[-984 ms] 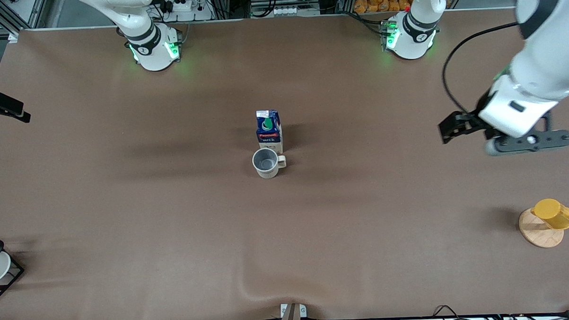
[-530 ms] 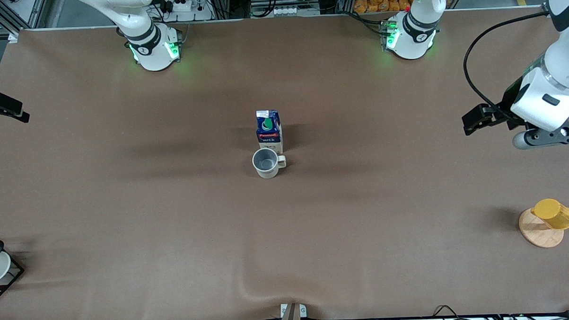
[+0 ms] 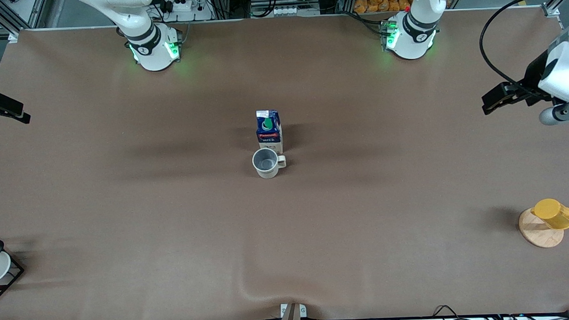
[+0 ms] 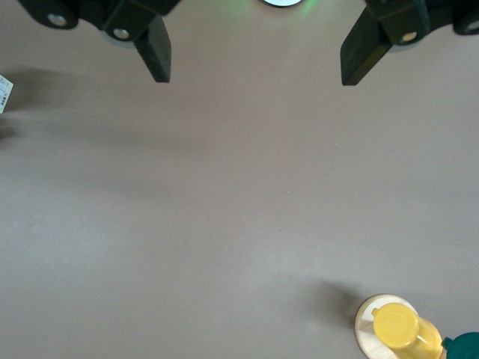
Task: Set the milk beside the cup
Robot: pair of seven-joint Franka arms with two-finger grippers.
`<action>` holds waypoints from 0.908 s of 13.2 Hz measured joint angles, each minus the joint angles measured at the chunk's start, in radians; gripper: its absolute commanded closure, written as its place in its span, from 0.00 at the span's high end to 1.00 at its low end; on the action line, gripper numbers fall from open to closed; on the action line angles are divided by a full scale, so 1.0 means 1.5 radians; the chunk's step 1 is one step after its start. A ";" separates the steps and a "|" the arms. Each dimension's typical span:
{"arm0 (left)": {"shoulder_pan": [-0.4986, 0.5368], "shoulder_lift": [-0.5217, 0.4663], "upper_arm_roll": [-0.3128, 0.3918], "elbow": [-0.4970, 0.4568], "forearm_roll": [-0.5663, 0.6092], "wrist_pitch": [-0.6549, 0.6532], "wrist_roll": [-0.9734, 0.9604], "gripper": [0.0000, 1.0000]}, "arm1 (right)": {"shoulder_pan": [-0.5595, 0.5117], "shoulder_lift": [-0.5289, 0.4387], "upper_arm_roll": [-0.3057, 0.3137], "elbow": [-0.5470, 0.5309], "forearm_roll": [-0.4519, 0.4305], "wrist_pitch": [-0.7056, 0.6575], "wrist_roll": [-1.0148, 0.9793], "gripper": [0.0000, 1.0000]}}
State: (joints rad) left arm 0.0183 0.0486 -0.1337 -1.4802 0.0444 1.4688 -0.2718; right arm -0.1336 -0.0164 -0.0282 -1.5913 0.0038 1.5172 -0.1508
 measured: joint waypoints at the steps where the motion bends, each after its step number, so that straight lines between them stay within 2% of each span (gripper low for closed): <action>1: 0.000 -0.002 0.000 -0.002 0.000 0.001 0.000 1.00 | 0.000 0.000 0.000 0.000 0.000 0.002 0.000 1.00; 12: 0.000 -0.003 0.001 -0.009 0.000 0.010 0.000 1.00 | 0.000 0.004 0.005 0.000 0.002 0.003 0.000 1.00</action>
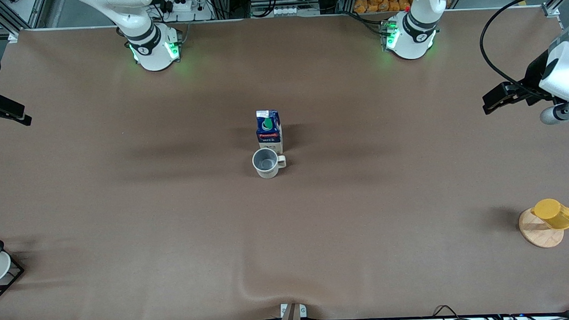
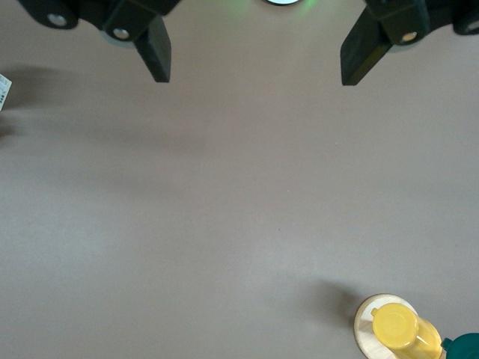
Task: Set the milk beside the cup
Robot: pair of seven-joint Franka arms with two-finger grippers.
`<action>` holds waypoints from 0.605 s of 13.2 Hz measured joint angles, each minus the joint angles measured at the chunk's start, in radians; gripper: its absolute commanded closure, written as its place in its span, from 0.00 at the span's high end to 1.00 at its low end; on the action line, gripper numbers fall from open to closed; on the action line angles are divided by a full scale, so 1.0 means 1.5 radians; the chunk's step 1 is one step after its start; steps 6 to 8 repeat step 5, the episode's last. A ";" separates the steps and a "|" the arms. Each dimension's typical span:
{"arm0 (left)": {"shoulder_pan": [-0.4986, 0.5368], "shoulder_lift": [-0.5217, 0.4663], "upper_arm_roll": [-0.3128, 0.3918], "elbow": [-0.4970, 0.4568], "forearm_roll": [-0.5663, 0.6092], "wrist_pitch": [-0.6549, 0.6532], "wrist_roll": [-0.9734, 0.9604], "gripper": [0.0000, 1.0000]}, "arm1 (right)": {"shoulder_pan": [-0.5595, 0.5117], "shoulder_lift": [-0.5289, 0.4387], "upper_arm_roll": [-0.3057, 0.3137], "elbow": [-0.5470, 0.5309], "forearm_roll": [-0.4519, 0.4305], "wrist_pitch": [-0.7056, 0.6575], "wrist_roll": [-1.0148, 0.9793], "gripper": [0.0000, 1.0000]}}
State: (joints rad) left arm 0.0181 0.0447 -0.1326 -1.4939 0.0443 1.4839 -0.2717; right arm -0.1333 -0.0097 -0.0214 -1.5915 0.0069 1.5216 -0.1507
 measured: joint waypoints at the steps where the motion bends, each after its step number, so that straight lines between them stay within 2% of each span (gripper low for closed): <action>1: 0.000 0.000 0.000 0.000 0.000 0.002 0.000 1.00 | 0.000 0.001 0.000 0.000 0.000 0.000 0.000 1.00; 8: 0.000 -0.002 0.001 0.003 -0.002 0.005 0.001 1.00 | 0.002 0.009 0.001 0.000 0.000 0.000 0.000 1.00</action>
